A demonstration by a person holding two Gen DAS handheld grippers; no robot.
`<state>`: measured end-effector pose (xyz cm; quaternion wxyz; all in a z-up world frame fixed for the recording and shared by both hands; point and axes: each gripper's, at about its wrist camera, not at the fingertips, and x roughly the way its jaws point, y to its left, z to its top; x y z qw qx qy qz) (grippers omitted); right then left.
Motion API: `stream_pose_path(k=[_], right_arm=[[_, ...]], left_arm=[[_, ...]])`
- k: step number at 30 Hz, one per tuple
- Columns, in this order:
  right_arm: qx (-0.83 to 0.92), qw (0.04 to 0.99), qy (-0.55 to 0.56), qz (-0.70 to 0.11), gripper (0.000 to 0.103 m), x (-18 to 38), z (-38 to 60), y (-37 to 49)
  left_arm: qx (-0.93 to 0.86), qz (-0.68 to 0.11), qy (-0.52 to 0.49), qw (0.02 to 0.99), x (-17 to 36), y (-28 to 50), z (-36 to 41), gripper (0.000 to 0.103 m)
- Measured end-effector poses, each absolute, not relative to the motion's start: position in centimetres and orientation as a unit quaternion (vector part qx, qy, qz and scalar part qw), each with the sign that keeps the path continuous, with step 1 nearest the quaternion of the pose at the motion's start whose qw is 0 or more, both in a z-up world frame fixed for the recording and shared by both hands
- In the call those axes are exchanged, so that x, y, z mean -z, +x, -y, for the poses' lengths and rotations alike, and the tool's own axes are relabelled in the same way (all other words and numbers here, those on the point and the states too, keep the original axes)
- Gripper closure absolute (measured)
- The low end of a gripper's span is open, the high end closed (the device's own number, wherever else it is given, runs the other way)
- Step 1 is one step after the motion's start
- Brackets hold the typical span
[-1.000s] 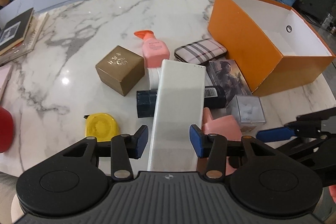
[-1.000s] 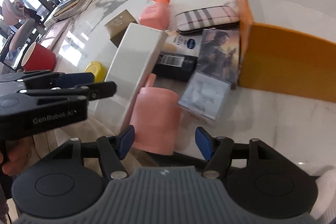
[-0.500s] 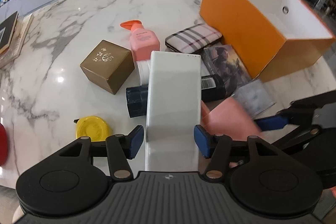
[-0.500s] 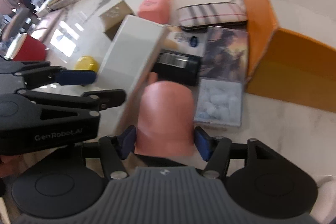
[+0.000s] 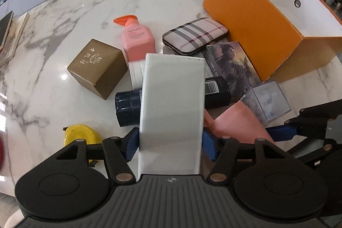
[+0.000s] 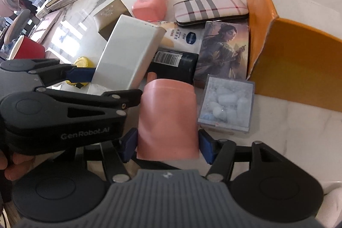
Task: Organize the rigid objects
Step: 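Grasp the white box with the left tool while the right tool grasps the pink cup, then carry the white box and pink cup into the orange box and release both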
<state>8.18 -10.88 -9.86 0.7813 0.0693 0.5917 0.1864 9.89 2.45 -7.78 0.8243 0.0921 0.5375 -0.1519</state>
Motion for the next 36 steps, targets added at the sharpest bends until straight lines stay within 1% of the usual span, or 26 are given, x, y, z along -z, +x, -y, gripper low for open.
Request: stream_pose_path(k=[4, 5, 6, 11, 18, 30, 36], right_arm=[[-0.193, 0.777, 0.070, -0.596, 0.039, 10.3, 10.5, 8.3], [-0.194, 0.777, 0.070, -0.595, 0.040, 10.3, 10.4, 8.3], [-0.195, 0.777, 0.070, -0.594, 0.045, 10.3, 10.4, 8.3], [-0.202, 0.784, 0.067, -0.582, 0.045, 9.5, 11.1, 7.8], [-0.218, 0.804, 0.051, -0.551, 0.047, 6.9, 11.2, 6.9], [-0.216, 0.846, 0.026, -0.487, 0.047, 1.6, 12.6, 6.2], [-0.196, 0.867, 0.003, -0.457, 0.047, -1.5, 14.9, 6.7]], left_arm=[[0.141, -0.536, 0.090, 0.827, 7.8, 9.8, -2.5, 0.033], [0.138, -0.534, 0.093, 0.829, 7.8, 9.6, -2.4, 0.034], [0.136, -0.533, 0.093, 0.830, 7.8, 9.5, -2.4, 0.034], [0.135, -0.523, 0.064, 0.839, 7.2, 9.0, -3.1, 0.034], [0.124, -0.505, 0.049, 0.853, 5.5, 8.1, -3.6, 0.034], [0.126, -0.456, 0.039, 0.880, 0.0, 7.5, -3.2, 0.034], [0.144, -0.427, 0.025, 0.892, -3.5, 8.3, -1.4, 0.034]])
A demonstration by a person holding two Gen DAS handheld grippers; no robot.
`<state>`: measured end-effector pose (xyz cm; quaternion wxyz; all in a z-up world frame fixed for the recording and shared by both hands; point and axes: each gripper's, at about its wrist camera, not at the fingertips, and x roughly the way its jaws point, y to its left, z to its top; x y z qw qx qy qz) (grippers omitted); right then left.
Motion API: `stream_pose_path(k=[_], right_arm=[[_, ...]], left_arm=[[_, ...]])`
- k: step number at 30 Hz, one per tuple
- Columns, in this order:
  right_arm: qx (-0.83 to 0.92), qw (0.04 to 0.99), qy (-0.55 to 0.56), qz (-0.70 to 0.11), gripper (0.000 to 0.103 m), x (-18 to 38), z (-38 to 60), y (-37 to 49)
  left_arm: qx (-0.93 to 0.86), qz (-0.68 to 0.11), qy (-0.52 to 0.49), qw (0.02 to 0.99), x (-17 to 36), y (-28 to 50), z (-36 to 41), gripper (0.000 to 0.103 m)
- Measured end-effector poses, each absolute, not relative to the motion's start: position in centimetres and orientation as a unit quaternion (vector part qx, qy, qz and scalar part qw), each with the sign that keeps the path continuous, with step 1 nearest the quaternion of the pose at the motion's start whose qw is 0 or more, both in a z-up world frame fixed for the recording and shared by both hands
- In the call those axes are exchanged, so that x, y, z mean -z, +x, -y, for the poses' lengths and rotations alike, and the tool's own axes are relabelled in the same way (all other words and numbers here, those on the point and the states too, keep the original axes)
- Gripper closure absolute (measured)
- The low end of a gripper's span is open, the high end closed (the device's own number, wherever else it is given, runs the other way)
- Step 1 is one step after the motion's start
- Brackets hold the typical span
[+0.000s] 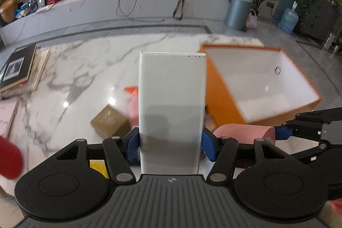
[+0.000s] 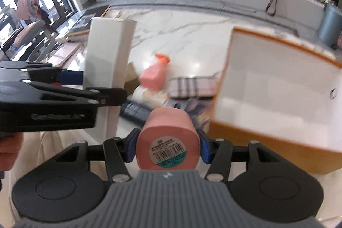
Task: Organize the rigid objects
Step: 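Carry the white box and pink cup into the orange box and release both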
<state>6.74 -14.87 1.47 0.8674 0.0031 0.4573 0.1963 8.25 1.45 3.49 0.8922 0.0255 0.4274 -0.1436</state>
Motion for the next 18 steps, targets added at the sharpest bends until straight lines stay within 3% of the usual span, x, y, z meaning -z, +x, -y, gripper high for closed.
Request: stream_pose_path(k=[10, 18], right_arm=[[-0.133, 0.902, 0.002, -0.412, 0.047, -6.6, 22.6, 9.2], [-0.055, 0.900, 0.018, -0.433, 0.047, -3.2, 27.9, 13.0]], left_arm=[[0.215, -0.413, -0.011, 0.885, -7.7, 11.9, 4.5, 0.034], [0.255, -0.460, -0.008, 0.851, -5.4, 16.2, 11.2, 0.034]])
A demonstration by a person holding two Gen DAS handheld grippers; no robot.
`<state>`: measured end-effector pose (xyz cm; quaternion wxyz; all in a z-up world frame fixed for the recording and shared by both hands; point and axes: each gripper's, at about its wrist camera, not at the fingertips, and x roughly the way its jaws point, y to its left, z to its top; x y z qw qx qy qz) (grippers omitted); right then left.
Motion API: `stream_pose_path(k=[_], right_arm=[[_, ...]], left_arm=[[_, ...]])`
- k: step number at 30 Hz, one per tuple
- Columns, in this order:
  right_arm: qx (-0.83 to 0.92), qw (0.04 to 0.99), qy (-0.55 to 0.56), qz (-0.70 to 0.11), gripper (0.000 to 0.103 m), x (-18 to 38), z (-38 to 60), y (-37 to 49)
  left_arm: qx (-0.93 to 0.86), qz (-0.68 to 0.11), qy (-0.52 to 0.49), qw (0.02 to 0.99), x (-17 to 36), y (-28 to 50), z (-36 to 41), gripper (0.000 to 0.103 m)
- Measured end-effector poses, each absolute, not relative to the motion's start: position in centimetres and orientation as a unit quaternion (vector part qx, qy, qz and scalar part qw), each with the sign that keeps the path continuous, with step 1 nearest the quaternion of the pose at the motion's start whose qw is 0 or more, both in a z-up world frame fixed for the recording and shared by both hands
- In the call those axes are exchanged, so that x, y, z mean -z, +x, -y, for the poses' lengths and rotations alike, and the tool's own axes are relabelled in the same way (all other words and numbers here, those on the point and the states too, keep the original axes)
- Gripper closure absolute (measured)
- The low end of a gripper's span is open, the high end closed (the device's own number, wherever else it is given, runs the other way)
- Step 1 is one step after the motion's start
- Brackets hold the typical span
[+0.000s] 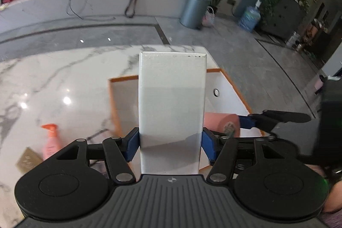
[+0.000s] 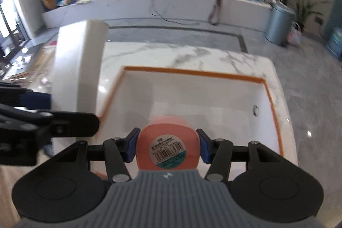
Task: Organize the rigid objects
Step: 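Carry the white box and pink cup into the orange box and release both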
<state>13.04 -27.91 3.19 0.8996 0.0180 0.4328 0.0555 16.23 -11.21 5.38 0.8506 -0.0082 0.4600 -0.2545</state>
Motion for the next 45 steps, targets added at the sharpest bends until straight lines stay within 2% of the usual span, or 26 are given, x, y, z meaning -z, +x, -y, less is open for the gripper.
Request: stream_pose_path(k=[9, 24, 30, 33, 45], right_arm=[[-0.045, 0.883, 0.043, -0.466, 0.047, 1.0, 30.3, 16.2], [-0.079, 0.851, 0.013, -0.519, 0.048, 5.2, 27.1, 17.4], [-0.086, 0.848, 0.006, -0.523, 0.048, 5.7, 26.3, 17.2], [-0.086, 0.846, 0.013, -0.526, 0.048, 5.9, 26.4, 17.4], [-0.093, 0.834, 0.030, -0.542, 0.047, 6.6, 25.7, 17.0]], left_arm=[[0.224, -0.519, 0.020, 0.825, -0.8, 20.9, 15.2, 0.034], [0.153, -0.567, 0.108, 0.802, 2.8, 21.7, 16.8, 0.034], [0.145, -0.568, 0.130, 0.800, 3.4, 21.6, 17.4, 0.033], [0.139, -0.554, 0.144, 0.808, 3.2, 21.4, 17.2, 0.037], [0.164, -0.505, 0.138, 0.836, 0.9, 19.6, 16.2, 0.030]])
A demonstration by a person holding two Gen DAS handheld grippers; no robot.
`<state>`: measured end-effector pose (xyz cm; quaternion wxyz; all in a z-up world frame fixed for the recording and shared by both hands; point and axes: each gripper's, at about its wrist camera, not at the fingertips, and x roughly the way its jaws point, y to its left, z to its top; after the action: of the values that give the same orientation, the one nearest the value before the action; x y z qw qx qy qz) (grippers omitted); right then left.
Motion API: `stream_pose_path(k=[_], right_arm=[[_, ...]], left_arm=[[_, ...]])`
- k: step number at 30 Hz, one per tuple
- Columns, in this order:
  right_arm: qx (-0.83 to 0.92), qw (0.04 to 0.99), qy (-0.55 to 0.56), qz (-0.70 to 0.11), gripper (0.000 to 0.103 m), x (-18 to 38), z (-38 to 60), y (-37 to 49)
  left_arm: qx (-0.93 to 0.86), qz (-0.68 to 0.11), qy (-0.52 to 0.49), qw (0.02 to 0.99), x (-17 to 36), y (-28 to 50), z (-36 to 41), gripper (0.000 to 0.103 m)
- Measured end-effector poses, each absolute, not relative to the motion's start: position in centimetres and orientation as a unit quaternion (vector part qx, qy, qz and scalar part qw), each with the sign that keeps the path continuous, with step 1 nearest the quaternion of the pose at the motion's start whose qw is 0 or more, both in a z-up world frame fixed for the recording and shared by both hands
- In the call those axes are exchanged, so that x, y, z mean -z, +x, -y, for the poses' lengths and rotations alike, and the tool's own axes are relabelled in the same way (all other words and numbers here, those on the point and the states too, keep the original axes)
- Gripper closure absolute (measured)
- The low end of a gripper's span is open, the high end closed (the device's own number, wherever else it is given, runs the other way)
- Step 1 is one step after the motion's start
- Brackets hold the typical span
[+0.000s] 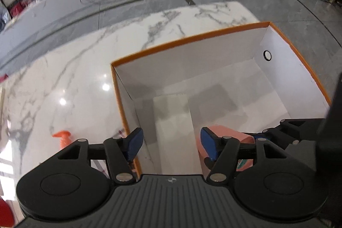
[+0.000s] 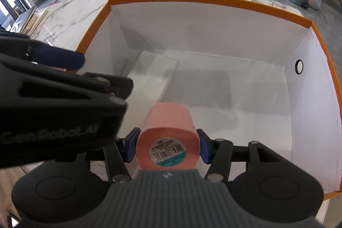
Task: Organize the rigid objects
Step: 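Carry the white box and pink cup into the orange box and release both, then withdraw both tools from the box and move toward the remaining items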
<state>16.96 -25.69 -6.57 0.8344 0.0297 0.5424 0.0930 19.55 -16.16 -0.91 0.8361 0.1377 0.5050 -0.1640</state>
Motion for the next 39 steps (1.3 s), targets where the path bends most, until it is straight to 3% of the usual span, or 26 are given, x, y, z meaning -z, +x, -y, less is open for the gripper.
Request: stream_pose_path(k=[8, 21, 31, 34, 39], right_arm=[[-0.101, 0.823, 0.050, -0.556, 0.045, 6.9, 25.3, 16.9], [-0.084, 0.862, 0.009, -0.500, 0.025, 3.6, 24.0, 15.4], [-0.091, 0.898, 0.016, -0.430, 0.025, 0.2, 21.6, 12.5], [-0.105, 0.900, 0.015, -0.422, 0.024, -0.4, 20.1, 11.5], [-0.121, 0.902, 0.025, -0.414, 0.022, -1.3, 17.9, 10.1]], left_arm=[[0.168, -0.492, 0.132, 0.844, 0.1, 19.0, 15.4, 0.030], [0.188, -0.468, 0.113, 0.856, -1.4, 17.4, 12.5, 0.030], [0.180, -0.410, 0.090, 0.890, -3.7, 15.1, 7.7, 0.030], [0.184, -0.377, 0.110, 0.901, -4.4, 13.5, 6.2, 0.018], [0.187, -0.385, 0.094, 0.899, -4.9, 12.2, 3.3, 0.018]])
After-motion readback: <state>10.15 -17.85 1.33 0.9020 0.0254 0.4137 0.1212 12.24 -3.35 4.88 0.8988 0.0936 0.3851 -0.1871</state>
